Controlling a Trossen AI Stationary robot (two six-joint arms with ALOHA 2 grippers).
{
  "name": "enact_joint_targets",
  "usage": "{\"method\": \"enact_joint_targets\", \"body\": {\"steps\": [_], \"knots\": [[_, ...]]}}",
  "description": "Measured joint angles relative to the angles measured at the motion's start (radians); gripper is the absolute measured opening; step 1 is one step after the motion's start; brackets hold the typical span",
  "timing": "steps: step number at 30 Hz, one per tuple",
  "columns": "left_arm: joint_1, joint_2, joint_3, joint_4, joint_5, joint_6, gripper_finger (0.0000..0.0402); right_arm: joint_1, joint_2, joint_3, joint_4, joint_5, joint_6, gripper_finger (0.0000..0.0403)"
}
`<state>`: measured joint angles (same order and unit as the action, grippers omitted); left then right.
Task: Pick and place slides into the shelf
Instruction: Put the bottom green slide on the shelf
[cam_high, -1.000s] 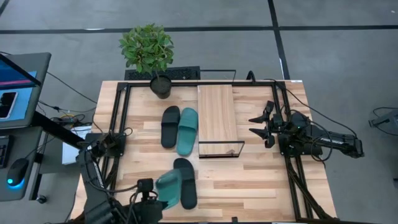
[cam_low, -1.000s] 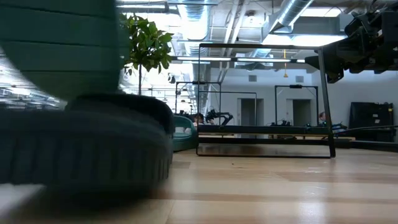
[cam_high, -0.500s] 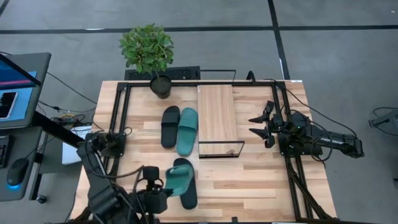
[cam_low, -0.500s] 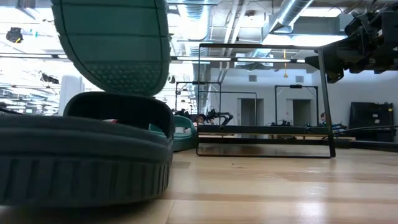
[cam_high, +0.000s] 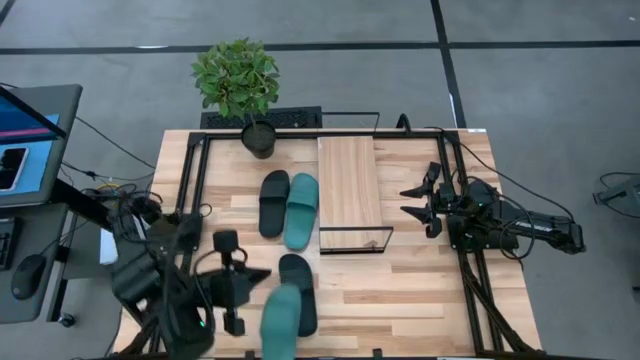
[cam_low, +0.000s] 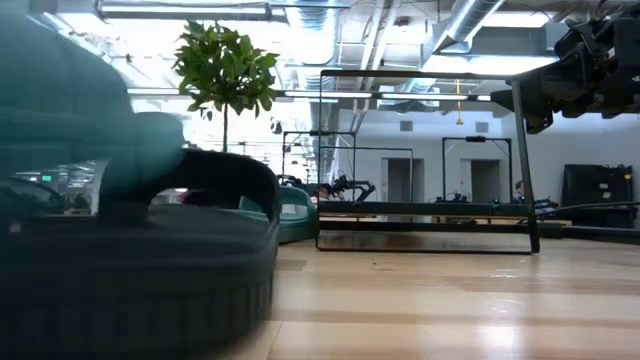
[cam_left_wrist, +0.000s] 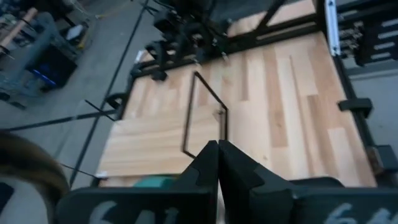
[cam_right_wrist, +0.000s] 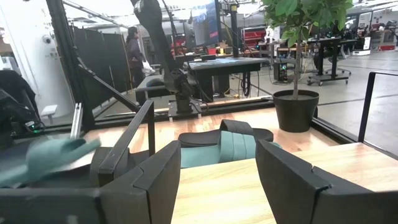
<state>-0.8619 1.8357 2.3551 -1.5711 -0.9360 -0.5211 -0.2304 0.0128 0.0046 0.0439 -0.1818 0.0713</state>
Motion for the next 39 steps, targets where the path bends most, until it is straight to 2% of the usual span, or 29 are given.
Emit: {"method": "enact_joint_targets", "body": {"steps": [7, 12, 17, 24, 28, 31, 34, 39], "knots": [[0.059, -0.028, 0.000, 0.000, 0.001, 0.080, 0.0000, 0.000, 0.000, 0.000, 0.000, 0.000, 0.000, 0.0201], [0.077, -0.027, -0.001, 0.000, 0.047, 0.091, 0.0000, 0.000, 0.000, 0.000, 0.000, 0.000, 0.000, 0.0201], [0.085, -0.027, -0.002, 0.000, 0.185, 0.037, 0.0000, 0.000, 0.000, 0.000, 0.000, 0.000, 0.000, 0.0201], [0.068, -0.027, -0.002, 0.000, 0.479, -0.119, 0.0000, 0.000, 0.000, 0.000, 0.000, 0.000, 0.000, 0.0201], [0.046, -0.018, -0.002, 0.029, 0.588, -0.209, 0.0000, 0.000, 0.000, 0.000, 0.000, 0.000, 0.000, 0.0201], [0.029, -0.004, -0.002, 0.096, 0.627, -0.215, 0.0005, 0.000, 0.000, 0.000, 0.000, 0.000, 0.000, 0.0201], [0.003, 0.000, -0.034, 0.159, 0.622, -0.229, 0.0021, 0.000, 0.000, 0.000, 0.000, 0.000, 0.000, 0.0201], [-0.008, 0.000, -0.130, 0.223, 0.608, -0.383, 0.0066, 0.000, 0.000, 0.000, 0.000, 0.000, 0.000, 0.0201]]}}
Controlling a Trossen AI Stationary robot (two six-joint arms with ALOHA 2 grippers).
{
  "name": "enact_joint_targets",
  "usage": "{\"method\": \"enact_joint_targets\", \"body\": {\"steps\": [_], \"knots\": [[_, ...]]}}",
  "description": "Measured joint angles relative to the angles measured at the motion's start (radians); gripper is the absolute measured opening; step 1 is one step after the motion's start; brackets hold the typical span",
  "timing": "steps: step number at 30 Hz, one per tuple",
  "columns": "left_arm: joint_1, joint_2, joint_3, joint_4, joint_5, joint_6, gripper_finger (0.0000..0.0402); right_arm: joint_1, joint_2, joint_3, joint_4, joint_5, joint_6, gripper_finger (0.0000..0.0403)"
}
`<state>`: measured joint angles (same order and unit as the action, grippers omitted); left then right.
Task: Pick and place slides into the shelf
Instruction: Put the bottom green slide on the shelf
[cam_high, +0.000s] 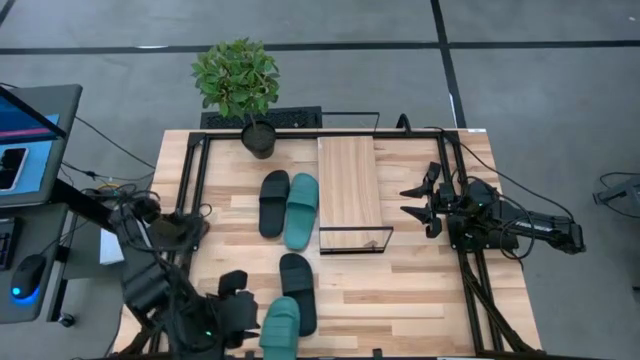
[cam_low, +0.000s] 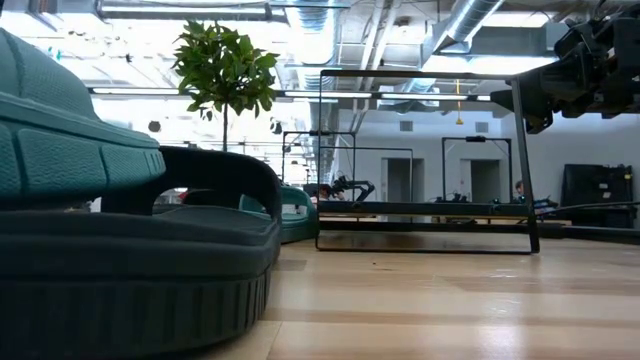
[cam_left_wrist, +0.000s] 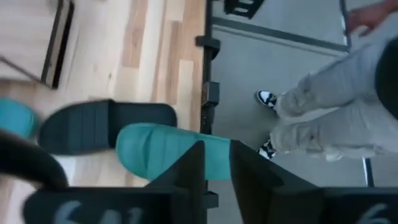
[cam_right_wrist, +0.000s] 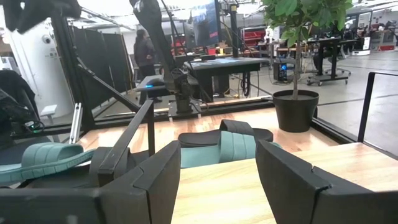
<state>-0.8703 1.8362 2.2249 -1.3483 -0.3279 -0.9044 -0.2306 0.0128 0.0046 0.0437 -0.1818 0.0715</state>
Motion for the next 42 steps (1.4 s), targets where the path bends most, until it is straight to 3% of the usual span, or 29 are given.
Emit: {"method": "enact_joint_targets", "body": {"steps": [10, 14, 20, 28, 42], "knots": [[-0.006, -0.002, -0.244, 0.291, 0.070, -0.133, 0.0148, 0.000, 0.000, 0.000, 0.000, 0.000, 0.000, 0.0201], [-0.003, -0.001, -0.339, 0.424, 0.100, -0.131, 0.0161, 0.000, 0.000, 0.000, 0.000, 0.000, 0.000, 0.0201], [0.015, -0.001, -0.424, 0.442, 0.164, -0.111, 0.0162, 0.000, 0.000, 0.000, 0.000, 0.000, 0.000, 0.0201], [0.074, -0.002, -0.519, 0.446, 0.323, 0.035, 0.0162, 0.000, 0.000, 0.000, 0.000, 0.000, 0.000, 0.0201], [0.133, -0.002, -0.629, 0.394, 0.351, 0.359, 0.0162, 0.000, 0.000, 0.000, 0.000, 0.000, 0.000, 0.0201]]}}
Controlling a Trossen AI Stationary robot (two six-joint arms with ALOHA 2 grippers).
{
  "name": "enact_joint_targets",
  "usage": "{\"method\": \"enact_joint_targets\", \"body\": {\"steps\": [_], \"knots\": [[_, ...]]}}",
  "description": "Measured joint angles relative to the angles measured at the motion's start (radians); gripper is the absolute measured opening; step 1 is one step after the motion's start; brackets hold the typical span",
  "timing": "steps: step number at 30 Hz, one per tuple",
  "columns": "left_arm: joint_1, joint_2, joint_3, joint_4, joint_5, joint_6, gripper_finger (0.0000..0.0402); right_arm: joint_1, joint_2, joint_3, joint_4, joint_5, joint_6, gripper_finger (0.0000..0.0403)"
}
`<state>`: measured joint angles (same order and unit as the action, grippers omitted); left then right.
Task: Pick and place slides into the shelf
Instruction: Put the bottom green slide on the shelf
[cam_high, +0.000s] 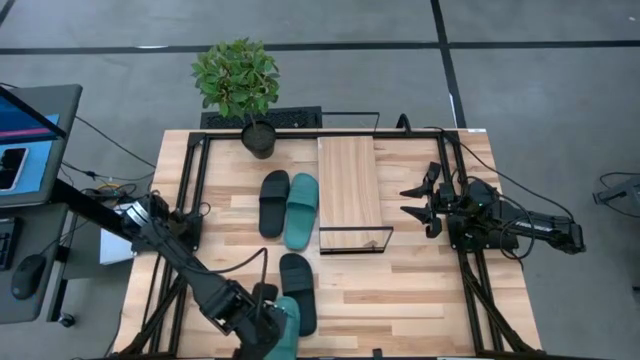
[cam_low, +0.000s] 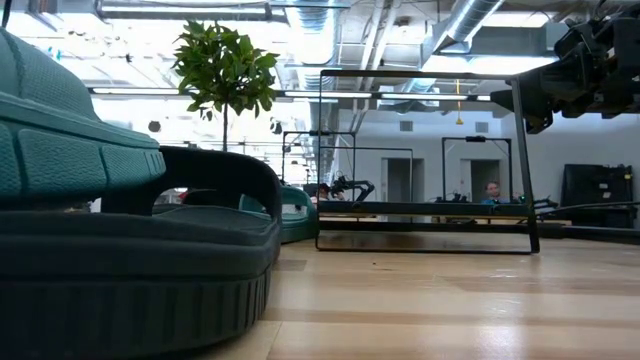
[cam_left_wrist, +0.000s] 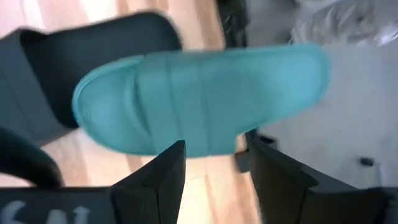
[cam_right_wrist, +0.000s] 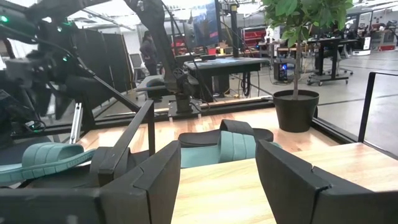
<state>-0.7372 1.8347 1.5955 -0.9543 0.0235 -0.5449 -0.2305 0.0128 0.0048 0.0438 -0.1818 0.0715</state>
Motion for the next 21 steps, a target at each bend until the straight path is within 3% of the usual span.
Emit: {"method": "enact_joint_targets", "body": {"steps": [12, 21], "knots": [[0.074, 0.000, -0.063, 0.041, 0.112, 0.117, 0.0162, 0.000, 0.000, 0.000, 0.000, 0.000, 0.000, 0.0201], [0.123, 0.000, -0.065, 0.061, 0.130, 0.244, 0.0162, 0.000, 0.000, 0.000, 0.000, 0.000, 0.000, 0.0201]]}}
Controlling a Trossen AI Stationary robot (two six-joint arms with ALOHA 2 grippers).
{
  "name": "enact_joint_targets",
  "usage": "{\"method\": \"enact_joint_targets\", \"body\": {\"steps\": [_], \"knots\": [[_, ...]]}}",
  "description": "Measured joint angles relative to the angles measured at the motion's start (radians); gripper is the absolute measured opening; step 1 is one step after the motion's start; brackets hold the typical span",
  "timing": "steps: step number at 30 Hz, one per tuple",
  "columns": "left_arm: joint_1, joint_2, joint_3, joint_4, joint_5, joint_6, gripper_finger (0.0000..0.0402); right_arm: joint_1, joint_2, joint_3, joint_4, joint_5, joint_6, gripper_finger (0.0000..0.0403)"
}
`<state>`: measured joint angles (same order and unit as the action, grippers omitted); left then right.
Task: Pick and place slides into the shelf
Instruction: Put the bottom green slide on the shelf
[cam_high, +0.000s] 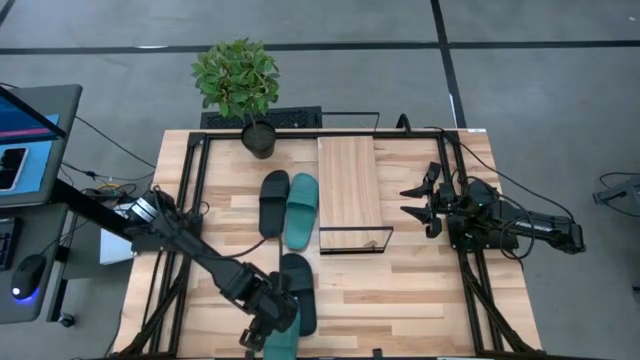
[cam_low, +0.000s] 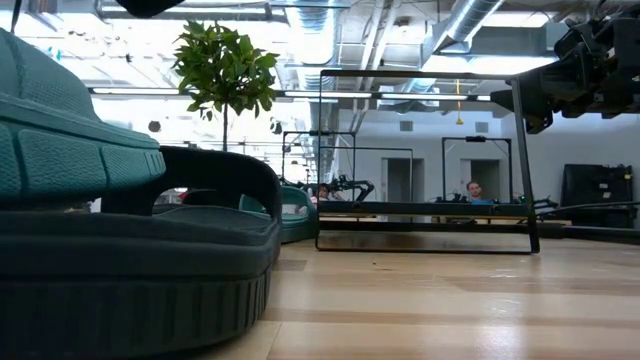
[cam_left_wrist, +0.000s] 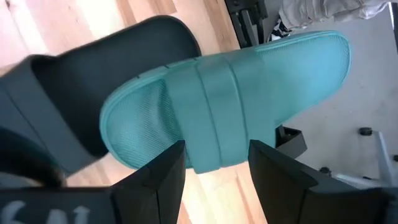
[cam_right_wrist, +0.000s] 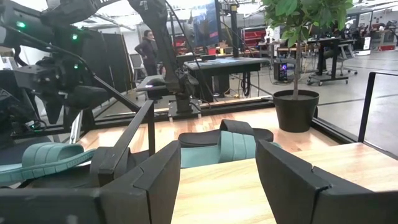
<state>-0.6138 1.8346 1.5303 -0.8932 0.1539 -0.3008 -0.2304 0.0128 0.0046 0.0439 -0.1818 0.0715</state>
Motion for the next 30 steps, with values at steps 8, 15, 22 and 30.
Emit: {"method": "enact_joint_targets", "body": {"steps": [8, 15, 22, 30], "knots": [[0.039, -0.008, -0.120, 0.138, 0.064, 0.016, 0.0162, 0.000, 0.000, 0.000, 0.000, 0.000, 0.000, 0.0201], [0.050, -0.009, -0.160, 0.211, 0.114, 0.033, 0.0162, 0.000, 0.000, 0.000, 0.000, 0.000, 0.000, 0.0201], [0.077, -0.009, -0.195, 0.262, 0.136, 0.048, 0.0162, 0.000, 0.000, 0.000, 0.000, 0.000, 0.000, 0.0201], [0.114, -0.009, -0.195, 0.257, 0.155, 0.093, 0.0162, 0.000, 0.000, 0.000, 0.000, 0.000, 0.000, 0.0201]]}}
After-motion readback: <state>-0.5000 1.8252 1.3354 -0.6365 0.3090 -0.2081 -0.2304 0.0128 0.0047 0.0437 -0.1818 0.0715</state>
